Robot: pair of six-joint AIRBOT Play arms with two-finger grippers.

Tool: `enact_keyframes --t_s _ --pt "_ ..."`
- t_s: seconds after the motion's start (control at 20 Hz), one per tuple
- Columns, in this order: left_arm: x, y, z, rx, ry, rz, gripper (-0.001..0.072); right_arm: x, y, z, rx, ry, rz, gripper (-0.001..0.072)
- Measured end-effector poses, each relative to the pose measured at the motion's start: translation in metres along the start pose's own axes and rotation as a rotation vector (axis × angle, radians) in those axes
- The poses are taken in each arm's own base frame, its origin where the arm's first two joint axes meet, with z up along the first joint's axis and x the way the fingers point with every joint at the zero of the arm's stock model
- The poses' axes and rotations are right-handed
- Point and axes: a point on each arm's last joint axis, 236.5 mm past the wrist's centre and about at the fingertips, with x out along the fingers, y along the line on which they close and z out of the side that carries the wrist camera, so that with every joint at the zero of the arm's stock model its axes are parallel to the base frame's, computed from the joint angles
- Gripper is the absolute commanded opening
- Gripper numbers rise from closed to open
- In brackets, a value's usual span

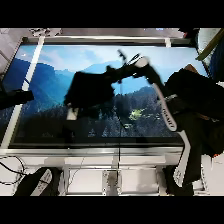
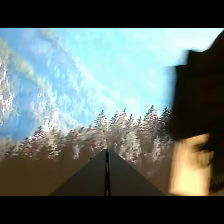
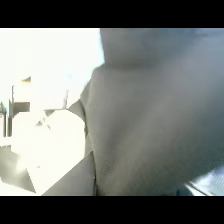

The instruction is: Fold the clothes and pants, and hang the long-sleeved shirts on hangers.

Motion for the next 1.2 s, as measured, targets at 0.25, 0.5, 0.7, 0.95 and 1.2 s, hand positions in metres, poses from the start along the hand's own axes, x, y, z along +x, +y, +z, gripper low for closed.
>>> enact_keyframes --t_s 0.25,0.5,0.7,0.95,1.2 --pt "0.0 0.0 0.0 0.0 0.0 0.0 0.0016 -0.175 -0.024 0.071 0.004 -0.27 -0.077 0.0005" --pt "0.0 0.0 0.0 0.0 0.0 0.0 0.0016 -0.373 -0.064 0.074 0.038 -0.532 -0.274 0.0005" --pt "0.0 0.0 0.0 0.0 0.0 0.0 0.0016 -0.48 -0.108 0.007 0.151 -0.555 -0.532 0.0005" --pt "0.0 -0.003 0.0 -0.01 -0.001 -0.012 0.0017 -0.54 -0.187 -0.113 0.465 -0.368 -0.85 0.0005" --pt "0.0 -0.005 0.001 -0.017 -0.002 -0.022 0.0017 -0.549 -0.225 -0.184 0.666 -0.212 -0.951 0.0452"
